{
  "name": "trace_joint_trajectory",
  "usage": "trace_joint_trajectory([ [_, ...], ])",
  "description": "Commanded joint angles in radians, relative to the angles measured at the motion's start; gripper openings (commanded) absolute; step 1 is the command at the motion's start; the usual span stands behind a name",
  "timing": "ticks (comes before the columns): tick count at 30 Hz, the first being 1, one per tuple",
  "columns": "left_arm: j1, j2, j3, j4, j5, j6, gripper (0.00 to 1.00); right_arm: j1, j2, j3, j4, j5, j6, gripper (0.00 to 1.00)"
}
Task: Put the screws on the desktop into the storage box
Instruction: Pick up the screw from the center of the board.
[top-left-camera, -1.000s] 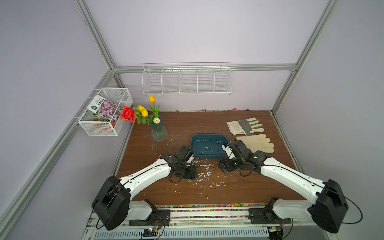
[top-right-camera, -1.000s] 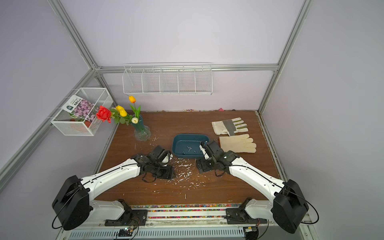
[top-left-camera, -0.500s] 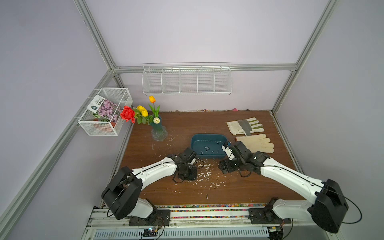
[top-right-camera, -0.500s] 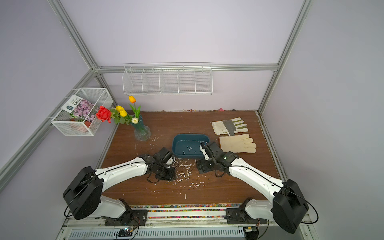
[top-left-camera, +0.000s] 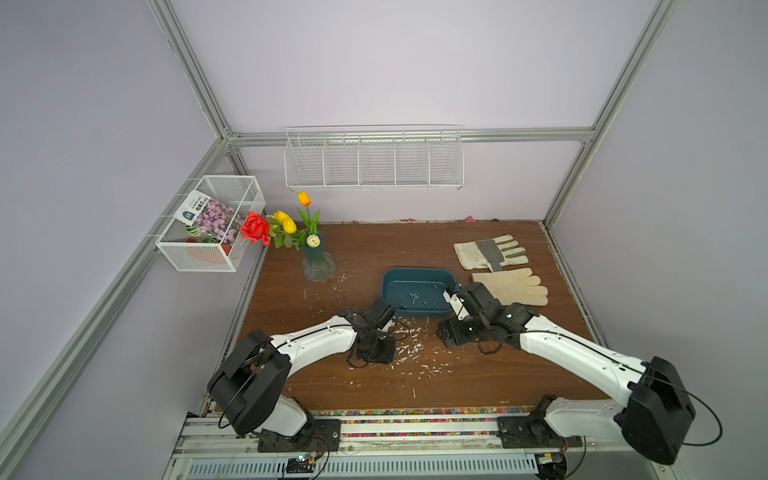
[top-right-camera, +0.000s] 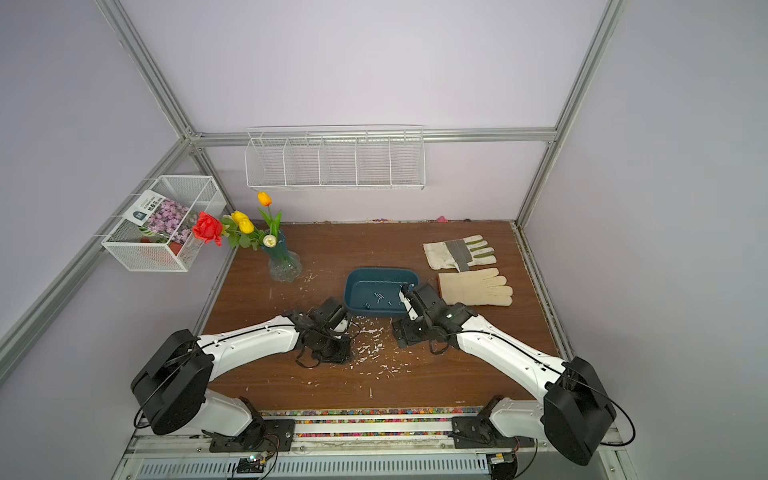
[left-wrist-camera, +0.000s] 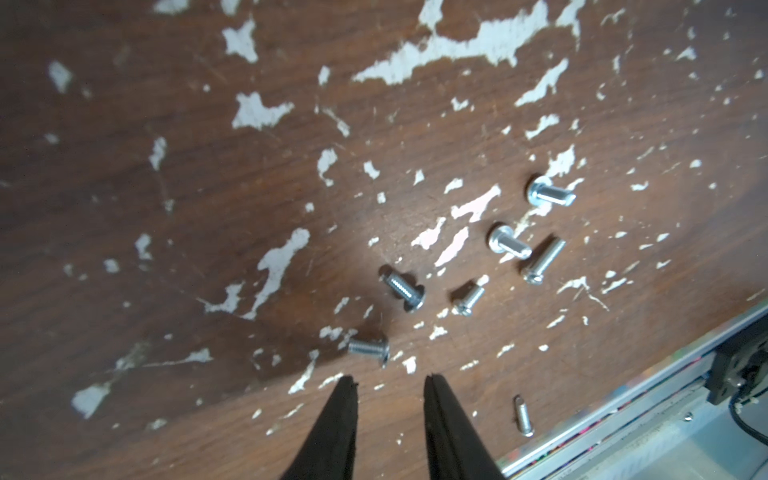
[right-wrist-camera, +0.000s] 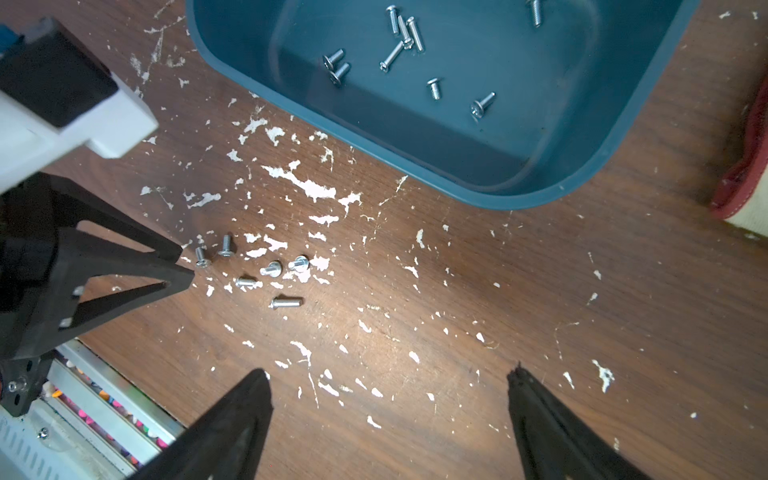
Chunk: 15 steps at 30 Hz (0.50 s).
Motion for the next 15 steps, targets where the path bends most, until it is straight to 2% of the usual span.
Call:
trace_joint_trajectory([
  [1, -0.005, 0.008, -0.012, 0.008, -0.020, 0.004, 0.32, 0.002, 0.008, -0.019, 0.007, 0.005, 0.007, 0.92],
  [15, -0.006, 0.025, -0.012, 0.018, -0.028, 0.016, 0.33, 0.002, 0.000, -0.021, -0.002, 0.019, 0.008, 0.92],
])
